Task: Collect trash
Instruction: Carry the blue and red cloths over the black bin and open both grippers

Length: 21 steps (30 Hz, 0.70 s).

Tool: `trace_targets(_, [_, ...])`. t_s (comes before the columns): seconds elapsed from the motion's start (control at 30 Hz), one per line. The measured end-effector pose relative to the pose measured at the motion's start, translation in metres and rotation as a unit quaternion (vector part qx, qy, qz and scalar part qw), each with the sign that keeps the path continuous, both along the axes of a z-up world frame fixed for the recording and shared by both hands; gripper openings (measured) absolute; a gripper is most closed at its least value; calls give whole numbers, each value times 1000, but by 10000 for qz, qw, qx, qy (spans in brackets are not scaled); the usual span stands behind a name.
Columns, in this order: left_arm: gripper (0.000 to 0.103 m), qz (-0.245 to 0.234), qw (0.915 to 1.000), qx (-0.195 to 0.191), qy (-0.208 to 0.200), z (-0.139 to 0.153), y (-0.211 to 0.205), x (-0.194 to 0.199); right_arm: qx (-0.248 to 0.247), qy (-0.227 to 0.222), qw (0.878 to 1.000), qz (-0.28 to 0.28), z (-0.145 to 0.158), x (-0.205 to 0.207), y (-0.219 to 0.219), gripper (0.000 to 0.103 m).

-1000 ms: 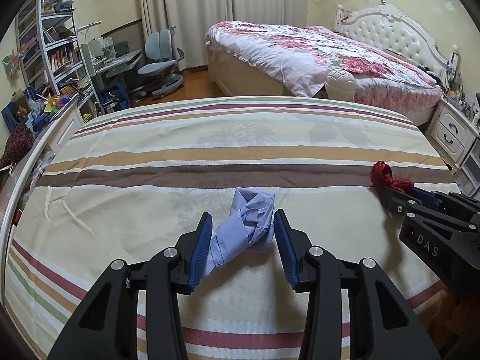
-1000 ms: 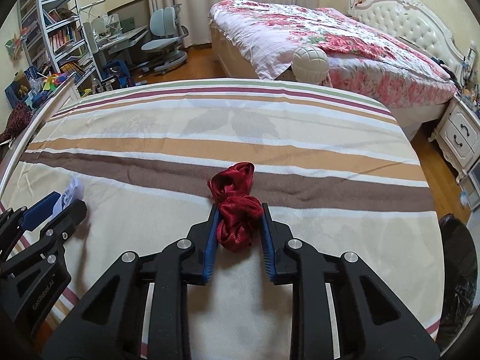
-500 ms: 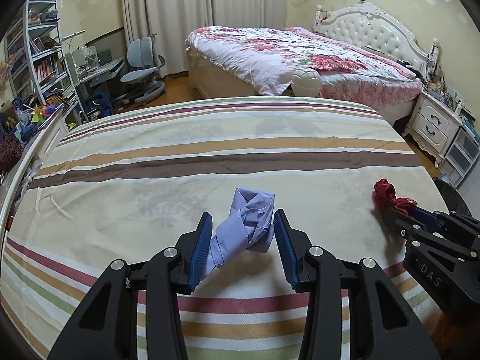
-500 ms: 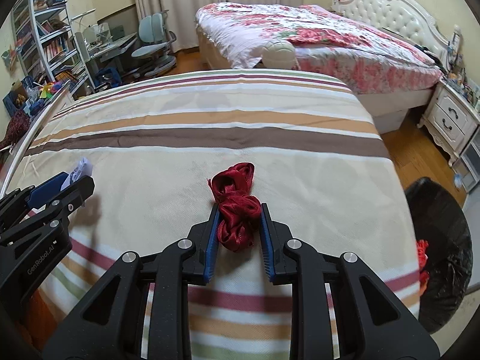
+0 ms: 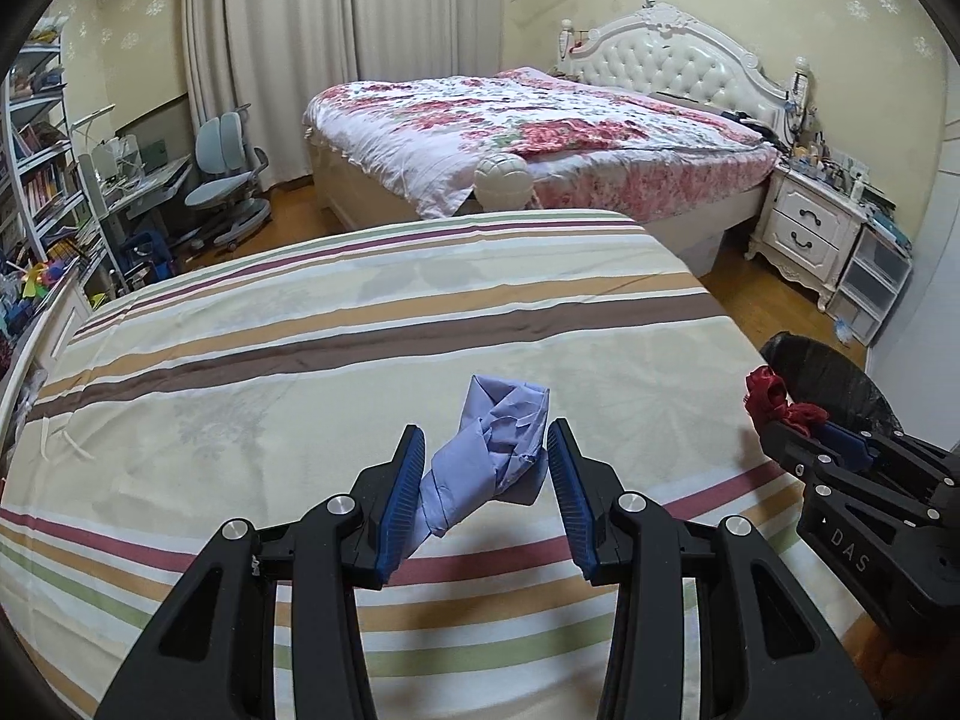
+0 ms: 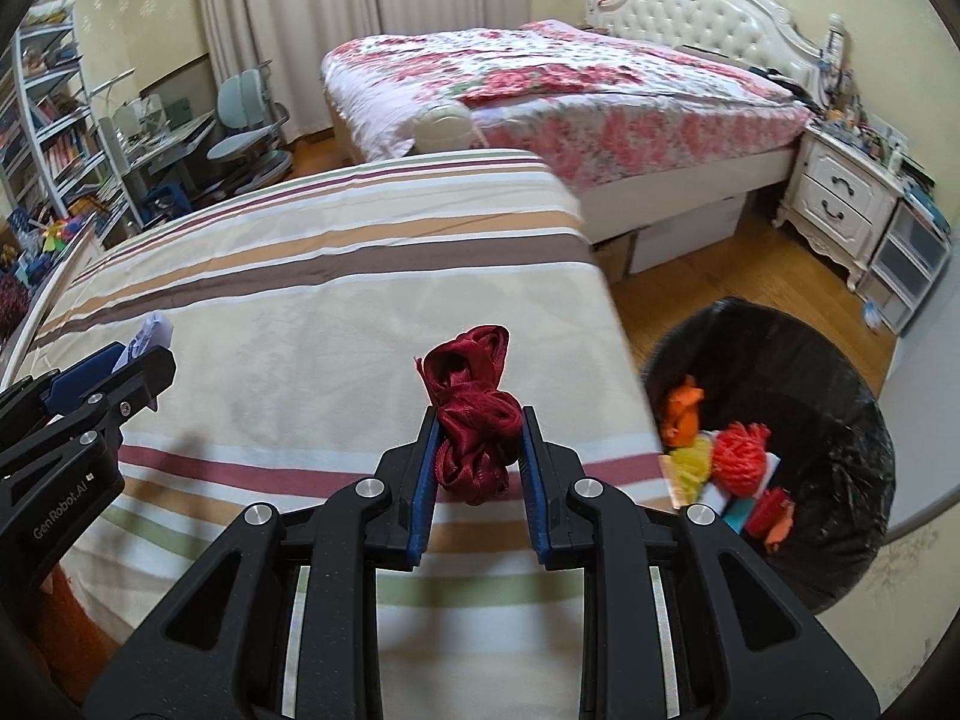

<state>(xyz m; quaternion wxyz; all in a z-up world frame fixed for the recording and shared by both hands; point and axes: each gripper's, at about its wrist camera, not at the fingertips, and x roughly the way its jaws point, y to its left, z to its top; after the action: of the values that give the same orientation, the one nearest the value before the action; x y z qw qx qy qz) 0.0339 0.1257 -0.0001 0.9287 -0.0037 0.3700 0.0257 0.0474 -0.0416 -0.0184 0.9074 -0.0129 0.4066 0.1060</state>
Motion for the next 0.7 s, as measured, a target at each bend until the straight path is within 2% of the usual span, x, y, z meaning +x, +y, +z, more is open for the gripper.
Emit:
trace_targets(0.3, [43,-666,9977,16,-98,6,-67,13,75,-108,9973,-726,4,3,-70,24])
trace_targets(0.7, [43,-1452,9892,28,-207,6,-152,34,17,-160,9882,-1522,1,11,-142,24])
